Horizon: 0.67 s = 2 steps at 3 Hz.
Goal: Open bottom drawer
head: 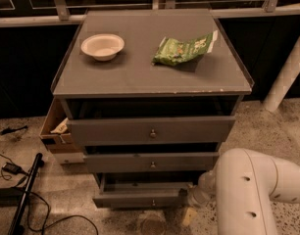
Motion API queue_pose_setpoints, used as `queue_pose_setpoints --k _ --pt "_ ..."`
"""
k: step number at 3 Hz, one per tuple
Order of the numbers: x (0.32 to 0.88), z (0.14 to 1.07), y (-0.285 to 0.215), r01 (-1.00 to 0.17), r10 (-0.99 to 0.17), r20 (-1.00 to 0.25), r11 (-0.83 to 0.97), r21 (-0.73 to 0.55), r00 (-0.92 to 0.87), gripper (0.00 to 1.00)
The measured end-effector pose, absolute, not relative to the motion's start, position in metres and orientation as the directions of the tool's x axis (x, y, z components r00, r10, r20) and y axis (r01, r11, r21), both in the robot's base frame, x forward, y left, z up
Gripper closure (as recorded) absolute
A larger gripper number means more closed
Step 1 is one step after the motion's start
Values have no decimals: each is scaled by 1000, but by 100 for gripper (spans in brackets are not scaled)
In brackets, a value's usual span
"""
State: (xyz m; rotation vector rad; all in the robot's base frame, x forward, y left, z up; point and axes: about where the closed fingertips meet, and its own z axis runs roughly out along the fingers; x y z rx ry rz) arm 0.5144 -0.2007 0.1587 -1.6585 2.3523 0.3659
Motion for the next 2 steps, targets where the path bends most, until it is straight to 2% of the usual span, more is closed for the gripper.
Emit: queue_pose_setpoints --k 2 --pt "440 171 -206 -913 -887 -306 245 326 -347 0"
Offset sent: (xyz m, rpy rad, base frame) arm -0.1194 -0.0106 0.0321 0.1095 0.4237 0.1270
